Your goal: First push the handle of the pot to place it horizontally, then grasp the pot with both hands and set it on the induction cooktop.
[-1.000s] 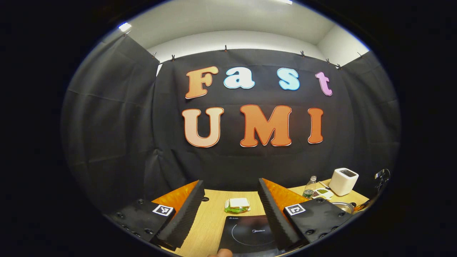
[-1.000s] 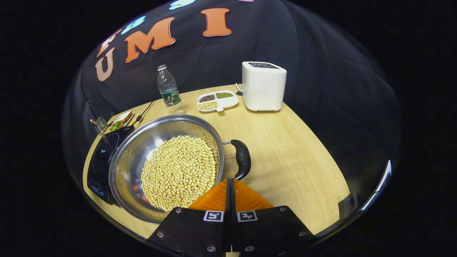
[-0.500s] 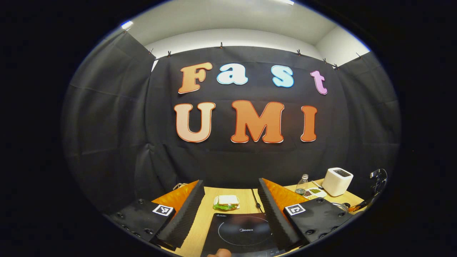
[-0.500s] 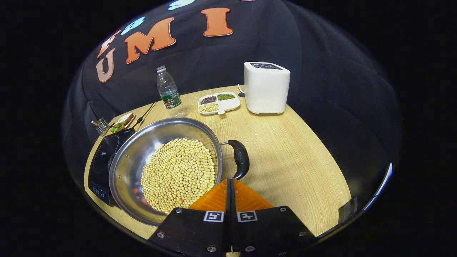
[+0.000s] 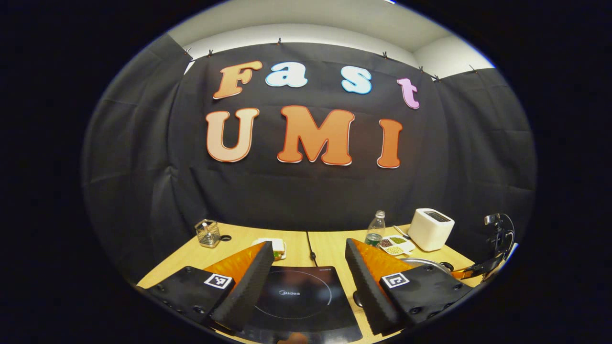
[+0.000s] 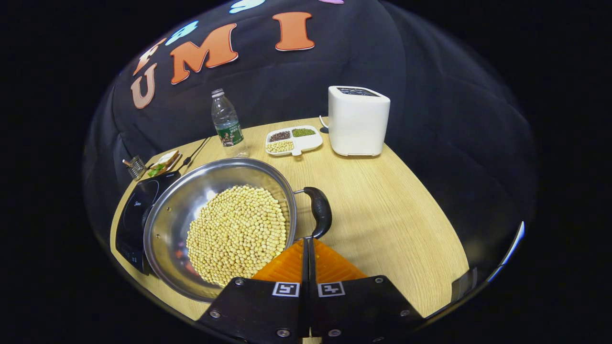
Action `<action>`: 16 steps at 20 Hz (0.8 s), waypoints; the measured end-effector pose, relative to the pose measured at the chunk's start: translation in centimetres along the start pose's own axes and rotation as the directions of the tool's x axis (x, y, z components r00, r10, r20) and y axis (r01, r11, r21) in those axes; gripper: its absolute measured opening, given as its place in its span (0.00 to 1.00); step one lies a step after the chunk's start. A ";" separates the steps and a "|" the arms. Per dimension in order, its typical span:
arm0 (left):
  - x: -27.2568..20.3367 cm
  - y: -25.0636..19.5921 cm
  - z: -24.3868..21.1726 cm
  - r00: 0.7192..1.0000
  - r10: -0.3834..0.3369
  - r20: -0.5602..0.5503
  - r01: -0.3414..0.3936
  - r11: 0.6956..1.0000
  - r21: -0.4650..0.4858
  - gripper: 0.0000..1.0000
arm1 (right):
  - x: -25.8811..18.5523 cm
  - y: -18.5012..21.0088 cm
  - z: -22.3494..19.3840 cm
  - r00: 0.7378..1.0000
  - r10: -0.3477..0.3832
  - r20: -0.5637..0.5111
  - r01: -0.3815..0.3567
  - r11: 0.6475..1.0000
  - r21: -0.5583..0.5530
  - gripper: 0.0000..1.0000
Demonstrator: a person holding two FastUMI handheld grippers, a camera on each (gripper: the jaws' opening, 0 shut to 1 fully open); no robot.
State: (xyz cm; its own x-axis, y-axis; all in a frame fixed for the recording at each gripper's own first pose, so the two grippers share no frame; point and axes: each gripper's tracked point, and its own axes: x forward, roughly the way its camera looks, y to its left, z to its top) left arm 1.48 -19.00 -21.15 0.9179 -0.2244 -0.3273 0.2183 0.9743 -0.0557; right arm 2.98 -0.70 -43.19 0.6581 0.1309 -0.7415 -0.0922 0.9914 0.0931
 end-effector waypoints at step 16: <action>5.5 -11.3 -15.8 0.959 -0.121 -0.255 0.125 0.992 -0.002 0.98 | 0.5 -0.1 4.9 0.983 0.010 0.184 -0.006 1.000 -0.024 0.48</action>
State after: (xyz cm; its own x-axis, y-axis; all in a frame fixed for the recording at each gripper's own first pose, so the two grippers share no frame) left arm -1.16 -30.88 -37.22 0.7694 -0.3282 -0.5481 0.3309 0.9386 -0.0976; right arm 7.00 -0.69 -40.31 0.7834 0.1398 -0.6055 -0.1138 0.9902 0.0814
